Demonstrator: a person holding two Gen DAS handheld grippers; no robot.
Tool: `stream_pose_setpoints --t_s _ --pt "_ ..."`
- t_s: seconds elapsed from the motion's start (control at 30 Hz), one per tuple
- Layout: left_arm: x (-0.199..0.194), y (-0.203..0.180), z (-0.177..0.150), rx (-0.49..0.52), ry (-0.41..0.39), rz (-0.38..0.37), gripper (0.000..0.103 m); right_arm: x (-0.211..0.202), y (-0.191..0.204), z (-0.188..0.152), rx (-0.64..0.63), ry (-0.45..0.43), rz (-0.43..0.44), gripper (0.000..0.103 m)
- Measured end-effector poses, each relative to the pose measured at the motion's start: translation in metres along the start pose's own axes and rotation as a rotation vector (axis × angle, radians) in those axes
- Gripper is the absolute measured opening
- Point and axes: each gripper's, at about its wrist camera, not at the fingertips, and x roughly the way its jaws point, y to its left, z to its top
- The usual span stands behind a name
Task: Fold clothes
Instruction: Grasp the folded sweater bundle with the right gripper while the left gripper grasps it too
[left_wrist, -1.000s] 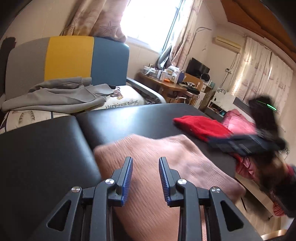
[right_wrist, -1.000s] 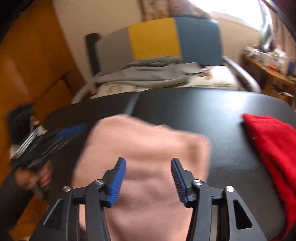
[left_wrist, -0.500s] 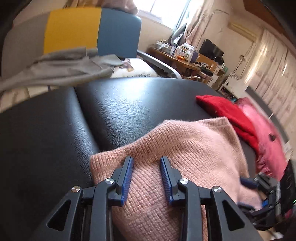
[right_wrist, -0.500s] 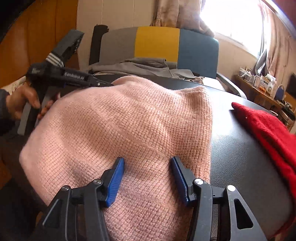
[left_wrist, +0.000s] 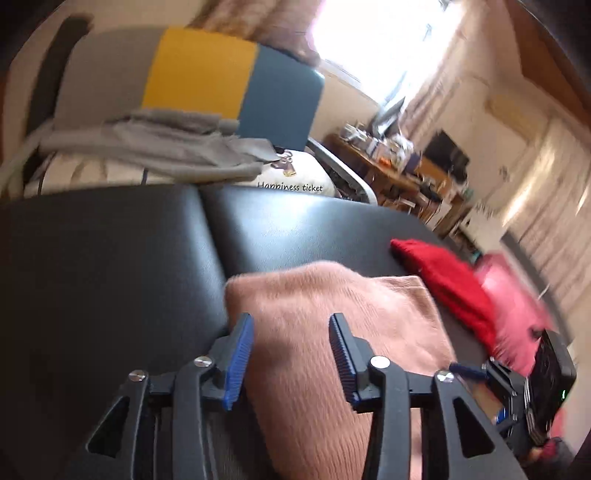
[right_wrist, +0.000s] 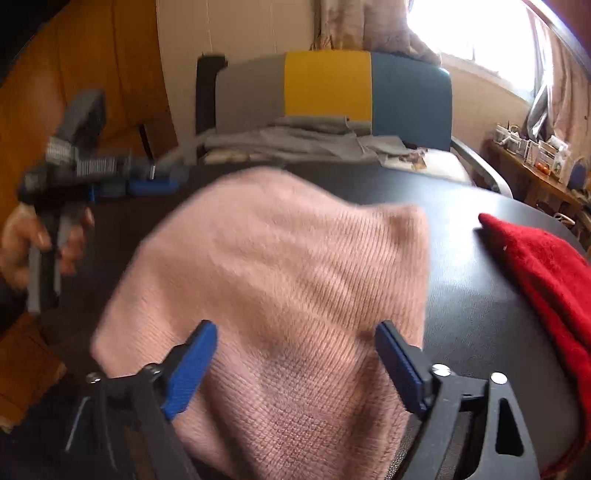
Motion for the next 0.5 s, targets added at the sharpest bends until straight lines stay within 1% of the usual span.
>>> stream_pose_setpoints --t_s 0.03,0.1,0.13,0.2,0.23,0.33,0.37,0.43,0.5 --pt "-0.004 0.007 -0.004 -0.017 0.006 -0.006 0.047 -0.005 -0.002 0.005 0.021 -0.005 0.021 0.102" --pt "-0.008 0.021 -0.014 -0.057 0.045 -0.043 0.051 -0.016 -0.006 0.015 0.062 -0.016 0.064 0.103" --pt "-0.009 0.028 -0.019 -0.079 0.067 -0.065 0.052 -0.020 -0.015 0.017 0.105 -0.007 0.092 0.103" --pt "-0.009 0.038 -0.027 -0.133 0.086 -0.128 0.053 -0.019 -0.042 0.017 0.207 0.060 0.124 0.103" --pt "-0.008 0.041 -0.030 -0.155 0.089 -0.157 0.054 -0.015 -0.057 0.015 0.254 0.102 0.131 0.103" --pt "0.002 0.044 -0.034 -0.182 0.115 -0.222 0.057 0.002 -0.093 0.005 0.382 0.177 0.191 0.103" --pt "0.006 0.044 -0.033 -0.187 0.122 -0.239 0.058 0.009 -0.101 0.003 0.408 0.194 0.213 0.103" --pt "0.017 0.043 -0.031 -0.192 0.136 -0.267 0.059 0.023 -0.109 0.002 0.432 0.212 0.219 0.103" --pt "0.028 0.043 -0.030 -0.199 0.158 -0.302 0.059 0.043 -0.112 0.003 0.447 0.247 0.264 0.103"
